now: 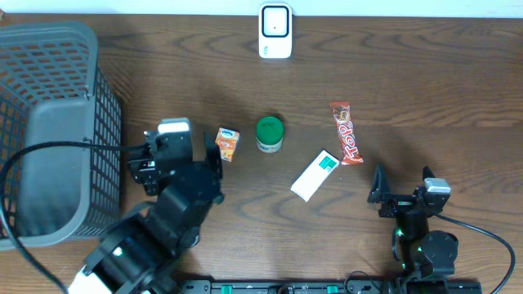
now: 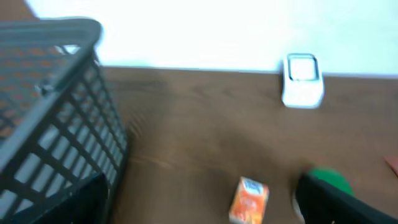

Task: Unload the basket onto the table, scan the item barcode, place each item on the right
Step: 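Reach the right gripper to the Panadol box and grasp it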

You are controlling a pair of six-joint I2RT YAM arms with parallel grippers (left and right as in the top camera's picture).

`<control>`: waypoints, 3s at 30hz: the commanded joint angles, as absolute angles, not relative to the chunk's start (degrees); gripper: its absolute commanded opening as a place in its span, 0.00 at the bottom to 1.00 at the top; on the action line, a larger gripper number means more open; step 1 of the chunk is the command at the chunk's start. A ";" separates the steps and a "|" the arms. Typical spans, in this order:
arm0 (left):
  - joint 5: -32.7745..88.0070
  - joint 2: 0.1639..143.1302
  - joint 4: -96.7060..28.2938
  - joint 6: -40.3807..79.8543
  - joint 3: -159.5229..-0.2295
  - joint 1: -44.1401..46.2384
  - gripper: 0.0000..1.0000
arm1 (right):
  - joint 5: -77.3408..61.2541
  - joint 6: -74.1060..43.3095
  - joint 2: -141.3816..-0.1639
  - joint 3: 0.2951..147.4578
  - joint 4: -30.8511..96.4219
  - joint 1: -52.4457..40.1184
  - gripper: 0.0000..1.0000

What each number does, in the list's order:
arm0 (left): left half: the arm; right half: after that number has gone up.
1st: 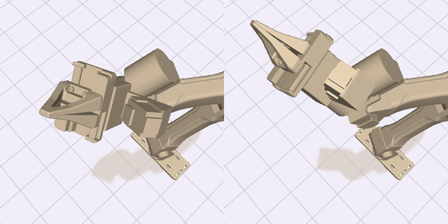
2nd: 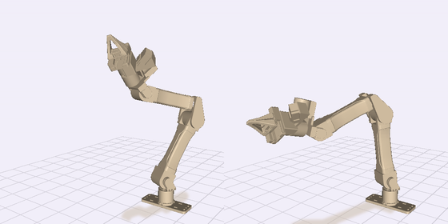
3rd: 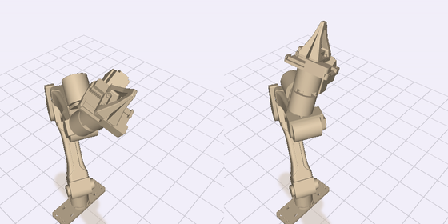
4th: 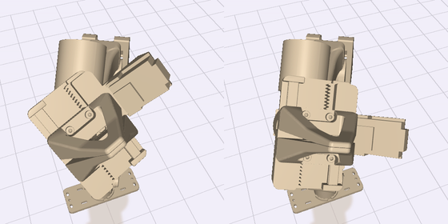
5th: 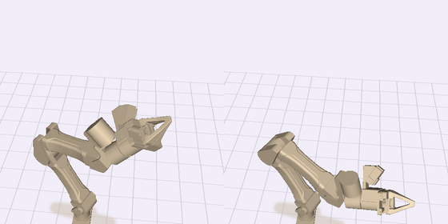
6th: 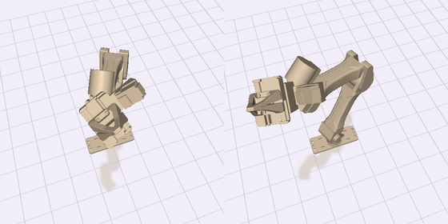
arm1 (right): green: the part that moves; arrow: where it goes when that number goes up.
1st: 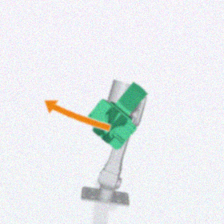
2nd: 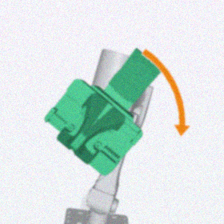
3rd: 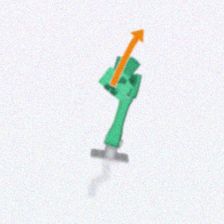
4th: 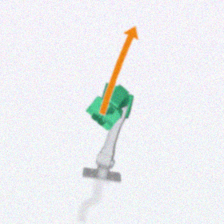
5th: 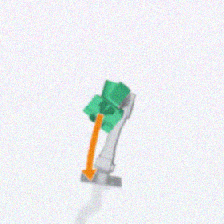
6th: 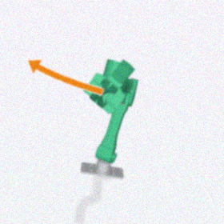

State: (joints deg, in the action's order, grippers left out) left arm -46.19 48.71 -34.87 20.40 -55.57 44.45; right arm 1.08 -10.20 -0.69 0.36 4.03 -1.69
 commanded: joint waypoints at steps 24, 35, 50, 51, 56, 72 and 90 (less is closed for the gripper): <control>-30.41 57.67 -29.50 5.61 -55.35 43.42 0.98 | 0.67 -9.89 -0.38 0.30 4.23 -2.35 0.99; -30.39 57.78 -34.33 5.63 -55.35 43.42 0.98 | -19.70 -37.76 -0.64 0.36 2.98 -2.33 0.99; -30.39 57.98 -34.70 5.63 -55.35 43.42 0.98 | -37.95 -55.94 -26.48 0.36 3.16 -2.31 0.99; -30.39 57.98 -34.68 5.63 -55.35 43.42 0.98 | -37.89 -53.89 -30.68 0.36 3.14 -2.31 0.99; -30.41 57.98 -34.70 5.63 -55.35 43.42 0.98 | -39.72 -42.76 -47.57 1.21 0.10 -2.31 0.99; -15.38 61.36 -35.29 8.62 -55.35 43.42 0.98 | -30.04 -42.44 -70.02 4.14 -15.05 -2.31 0.96; -5.13 81.52 -25.61 25.89 -55.35 43.42 0.99 | -29.85 -42.39 -102.02 17.63 -17.80 -2.35 0.87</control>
State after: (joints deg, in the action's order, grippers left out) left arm -7.84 78.83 -25.89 23.11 -55.57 43.59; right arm -42.19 -42.06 -93.19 22.13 -22.52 -1.72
